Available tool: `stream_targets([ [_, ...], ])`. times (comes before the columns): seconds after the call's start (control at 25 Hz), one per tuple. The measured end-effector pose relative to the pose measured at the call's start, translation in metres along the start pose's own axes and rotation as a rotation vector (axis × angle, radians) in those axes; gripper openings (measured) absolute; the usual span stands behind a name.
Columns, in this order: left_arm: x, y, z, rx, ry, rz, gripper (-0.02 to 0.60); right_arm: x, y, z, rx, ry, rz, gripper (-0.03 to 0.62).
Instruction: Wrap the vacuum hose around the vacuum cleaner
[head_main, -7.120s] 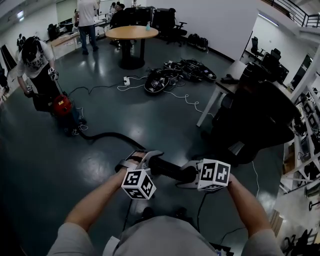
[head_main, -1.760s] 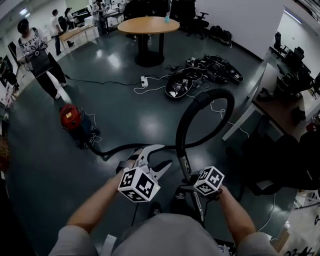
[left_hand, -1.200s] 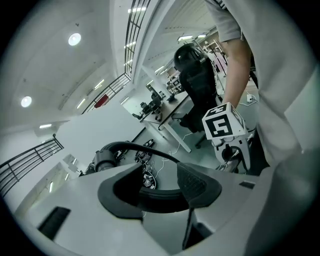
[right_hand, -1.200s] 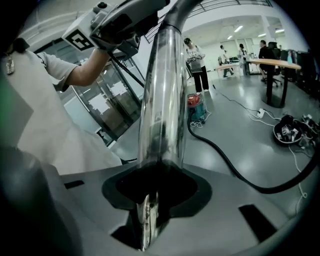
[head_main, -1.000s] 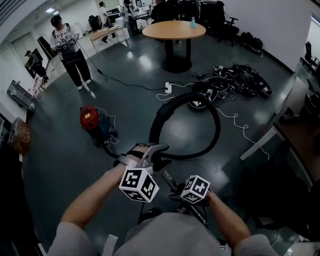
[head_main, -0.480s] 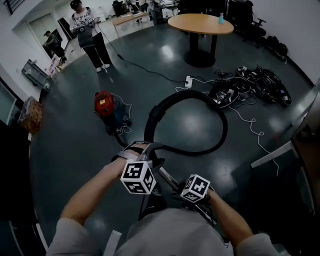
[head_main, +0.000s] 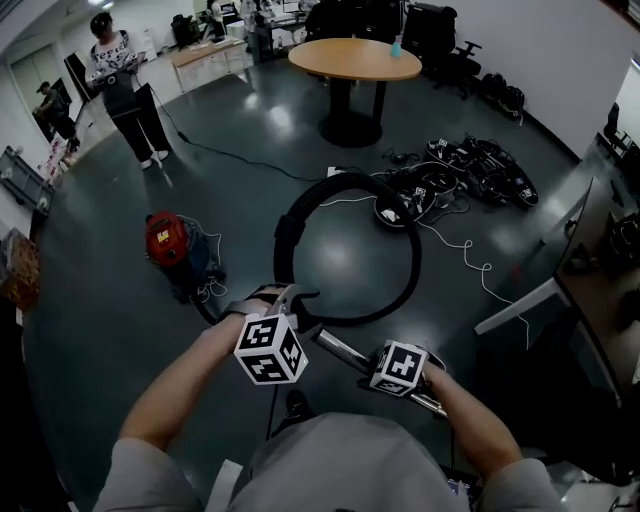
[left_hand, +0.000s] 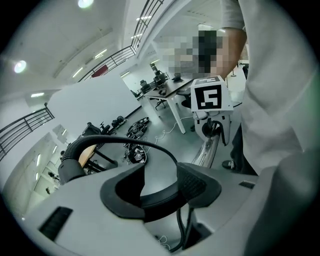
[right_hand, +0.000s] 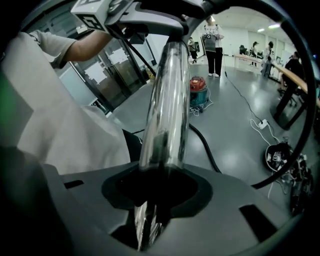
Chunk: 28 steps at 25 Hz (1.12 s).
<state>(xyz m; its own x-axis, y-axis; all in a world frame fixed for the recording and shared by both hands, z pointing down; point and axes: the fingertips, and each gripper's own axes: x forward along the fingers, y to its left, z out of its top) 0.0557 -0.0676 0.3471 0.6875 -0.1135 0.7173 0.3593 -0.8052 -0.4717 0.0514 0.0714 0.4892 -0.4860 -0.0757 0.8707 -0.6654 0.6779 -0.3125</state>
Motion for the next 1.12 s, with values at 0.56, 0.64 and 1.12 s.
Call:
stream_targets([
  [0.56,-0.017,-0.017,-0.014,0.273,-0.121,-0.391,0.192,-0.030,-0.038,0.020,-0.008,0.252,-0.125,0.127],
  [0.64,-0.013,-0.017,-0.025,0.334,-0.097,-0.368,0.193,-0.030,-0.039,0.032,0.006,0.237,-0.129,0.129],
  [1.12,-0.020,0.024,-0.041,0.238,-0.057,-0.280,0.196,-0.040,-0.065,0.080,-0.063,0.259,-0.180,0.127],
])
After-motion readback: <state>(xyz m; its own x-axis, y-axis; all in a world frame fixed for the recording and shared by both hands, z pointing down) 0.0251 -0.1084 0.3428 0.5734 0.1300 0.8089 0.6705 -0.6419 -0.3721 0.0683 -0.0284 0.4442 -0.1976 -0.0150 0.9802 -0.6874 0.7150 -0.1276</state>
